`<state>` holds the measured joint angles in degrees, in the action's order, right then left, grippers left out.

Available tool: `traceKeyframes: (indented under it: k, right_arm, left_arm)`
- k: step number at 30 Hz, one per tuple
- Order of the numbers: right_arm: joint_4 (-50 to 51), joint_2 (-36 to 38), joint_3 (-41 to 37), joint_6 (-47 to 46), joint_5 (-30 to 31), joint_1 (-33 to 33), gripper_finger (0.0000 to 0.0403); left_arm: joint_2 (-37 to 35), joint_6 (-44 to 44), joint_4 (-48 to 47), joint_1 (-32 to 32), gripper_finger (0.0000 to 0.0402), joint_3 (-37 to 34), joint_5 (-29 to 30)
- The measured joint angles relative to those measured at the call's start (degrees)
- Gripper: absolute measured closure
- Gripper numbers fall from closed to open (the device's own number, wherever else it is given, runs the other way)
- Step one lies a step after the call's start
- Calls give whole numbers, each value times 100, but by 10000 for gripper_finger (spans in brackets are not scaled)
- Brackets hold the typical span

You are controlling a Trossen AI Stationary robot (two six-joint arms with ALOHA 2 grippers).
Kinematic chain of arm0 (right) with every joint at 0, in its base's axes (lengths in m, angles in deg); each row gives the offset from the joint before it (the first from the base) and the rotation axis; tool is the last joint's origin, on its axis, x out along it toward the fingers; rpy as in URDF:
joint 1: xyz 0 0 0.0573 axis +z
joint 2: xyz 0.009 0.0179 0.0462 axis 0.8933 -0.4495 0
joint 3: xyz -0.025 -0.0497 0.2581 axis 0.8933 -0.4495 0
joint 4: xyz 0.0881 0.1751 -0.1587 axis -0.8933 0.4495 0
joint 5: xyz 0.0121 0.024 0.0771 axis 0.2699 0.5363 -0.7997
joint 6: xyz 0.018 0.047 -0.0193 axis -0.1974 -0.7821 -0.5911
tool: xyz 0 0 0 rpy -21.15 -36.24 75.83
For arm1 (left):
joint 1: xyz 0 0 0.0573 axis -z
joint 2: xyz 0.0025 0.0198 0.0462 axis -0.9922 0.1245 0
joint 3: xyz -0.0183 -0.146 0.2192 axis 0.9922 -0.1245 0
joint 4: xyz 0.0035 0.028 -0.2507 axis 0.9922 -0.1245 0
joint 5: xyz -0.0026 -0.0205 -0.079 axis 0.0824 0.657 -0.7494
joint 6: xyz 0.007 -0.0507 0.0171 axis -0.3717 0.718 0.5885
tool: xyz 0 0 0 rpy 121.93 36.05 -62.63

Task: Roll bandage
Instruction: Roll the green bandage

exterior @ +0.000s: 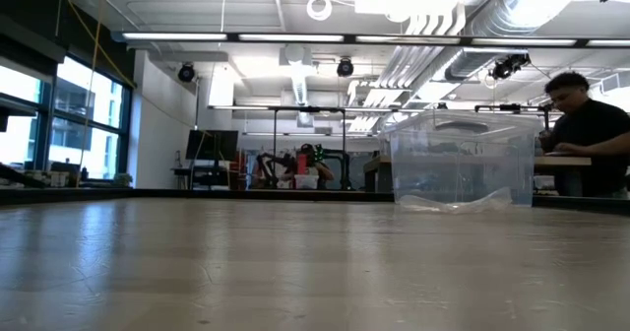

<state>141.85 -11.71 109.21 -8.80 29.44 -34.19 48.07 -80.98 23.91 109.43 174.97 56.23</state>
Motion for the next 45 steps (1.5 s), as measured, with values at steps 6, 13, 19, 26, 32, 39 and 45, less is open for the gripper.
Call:
traceKeyframes:
  k: [6, 13, 19, 26, 32, 39, 45]
  right_arm:
    - [415, -8, -2, 2522, 390, 369, 397]
    - [223, -43, -22, 1935, 1405, 622, 361]
    - [87, 45, -28, -545, 1261, 585, 301]
    - [-274, 87, -28, -2712, 614, 287, 250]
    - [-275, 43, -25, -2260, 426, 204, 335]
    - [30, 1, -7, -737, 519, 226, 386]
    - [543, -37, -2, 1572, 672, 391, 392]
  left_arm:
    - [-69, 2266, -6, -198, 275, 0, -230]
    - [-109, 2832, -444, -386, 368, 17, -569]
    - [-108, 1358, -555, -303, 386, 22, -556]
    - [-109, -503, -694, -147, 394, 22, -515]
    - [-54, -1182, -647, -21, 385, 22, -403]
    - [-32, 553, -639, -49, 302, 102, -557]
    - [-128, 2647, -599, -203, 243, 109, -755]
